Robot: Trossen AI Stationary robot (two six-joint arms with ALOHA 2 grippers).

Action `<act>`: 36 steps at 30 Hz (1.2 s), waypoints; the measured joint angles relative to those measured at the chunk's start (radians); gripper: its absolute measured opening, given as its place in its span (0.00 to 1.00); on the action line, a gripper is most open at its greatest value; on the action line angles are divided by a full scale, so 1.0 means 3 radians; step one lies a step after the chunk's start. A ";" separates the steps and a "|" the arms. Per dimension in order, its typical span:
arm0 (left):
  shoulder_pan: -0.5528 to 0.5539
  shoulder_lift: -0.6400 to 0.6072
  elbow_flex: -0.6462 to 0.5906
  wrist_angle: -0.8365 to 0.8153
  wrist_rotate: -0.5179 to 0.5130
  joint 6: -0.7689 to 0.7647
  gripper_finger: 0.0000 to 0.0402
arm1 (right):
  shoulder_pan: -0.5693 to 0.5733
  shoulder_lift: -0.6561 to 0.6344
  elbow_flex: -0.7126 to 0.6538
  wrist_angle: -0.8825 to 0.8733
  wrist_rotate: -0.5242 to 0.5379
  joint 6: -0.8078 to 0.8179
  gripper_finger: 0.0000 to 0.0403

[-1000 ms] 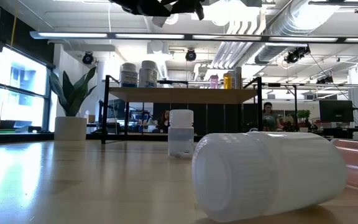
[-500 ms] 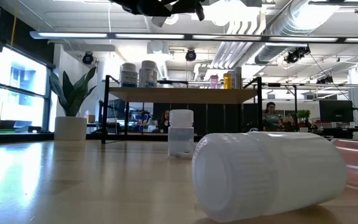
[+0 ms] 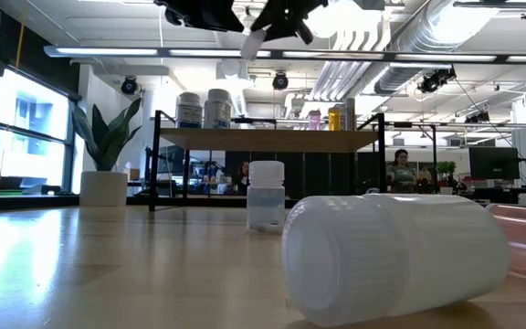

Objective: Pick and place medicine bottles onto shelf by color
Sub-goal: Put the bottom left white pill bottle on the shelf

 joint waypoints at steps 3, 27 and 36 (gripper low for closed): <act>0.0000 0.0000 0.0000 0.0001 -0.0037 -0.0002 0.61 | -0.0182 0.0000 0.0000 -0.0034 -0.0006 -0.0031 0.30; 0.0003 0.0000 0.0000 -0.0078 -0.0054 -0.0238 0.61 | -0.0865 0.0503 0.0000 -0.0790 -0.0155 0.0003 0.30; 0.0003 0.0000 0.0000 -0.0106 -0.0045 -0.0238 0.61 | -0.0860 0.0593 0.0000 -0.1019 -0.0230 0.0058 0.30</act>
